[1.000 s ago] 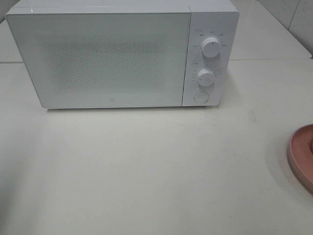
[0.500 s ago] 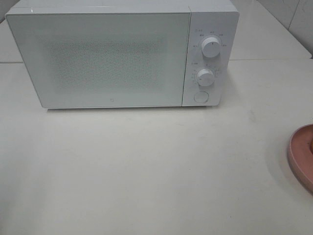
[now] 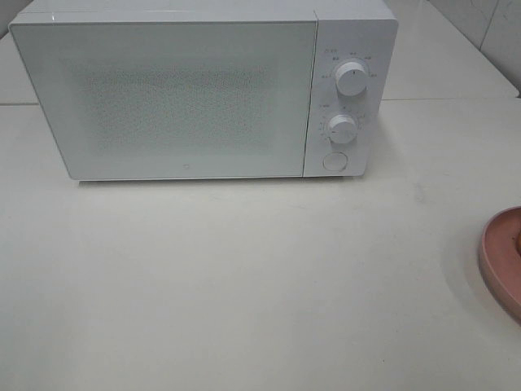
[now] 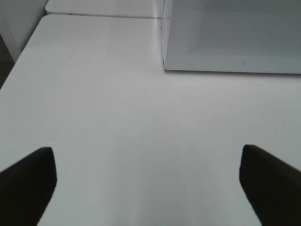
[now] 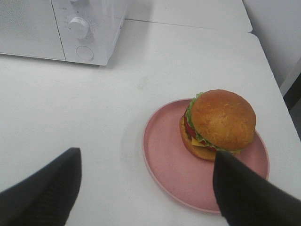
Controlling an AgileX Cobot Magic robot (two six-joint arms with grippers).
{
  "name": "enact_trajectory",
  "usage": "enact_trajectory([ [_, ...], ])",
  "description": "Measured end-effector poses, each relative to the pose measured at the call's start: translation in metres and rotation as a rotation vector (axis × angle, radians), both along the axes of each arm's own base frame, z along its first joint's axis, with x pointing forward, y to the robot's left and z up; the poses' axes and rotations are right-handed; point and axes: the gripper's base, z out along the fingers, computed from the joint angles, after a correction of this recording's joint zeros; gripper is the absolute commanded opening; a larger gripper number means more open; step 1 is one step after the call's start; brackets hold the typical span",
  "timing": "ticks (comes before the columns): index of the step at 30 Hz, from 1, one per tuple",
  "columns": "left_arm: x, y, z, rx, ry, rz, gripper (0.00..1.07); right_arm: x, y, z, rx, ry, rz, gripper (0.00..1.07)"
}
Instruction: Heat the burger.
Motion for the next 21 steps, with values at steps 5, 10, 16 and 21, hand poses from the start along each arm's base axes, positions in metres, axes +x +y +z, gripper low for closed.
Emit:
enact_trajectory([
  [5,-0.0012,-0.0001,-0.0003,0.001,-0.007,0.0,0.98,0.0,0.0,0.0,0.0,0.0,0.0,0.75],
  [10,-0.0012,-0.0001,-0.0003,0.001,-0.007,0.0,0.98,0.0,0.0,0.0,0.0,0.0,0.0,0.75],
  [16,-0.0012,-0.0001,-0.0003,0.001,-0.007,0.0,0.98,0.0,0.0,0.0,0.0,0.0,0.0,0.75],
  [21,-0.0012,0.0,-0.0004,0.0,-0.007,0.001,0.98,0.0,0.0,0.0,0.0,0.0,0.0,0.75],
])
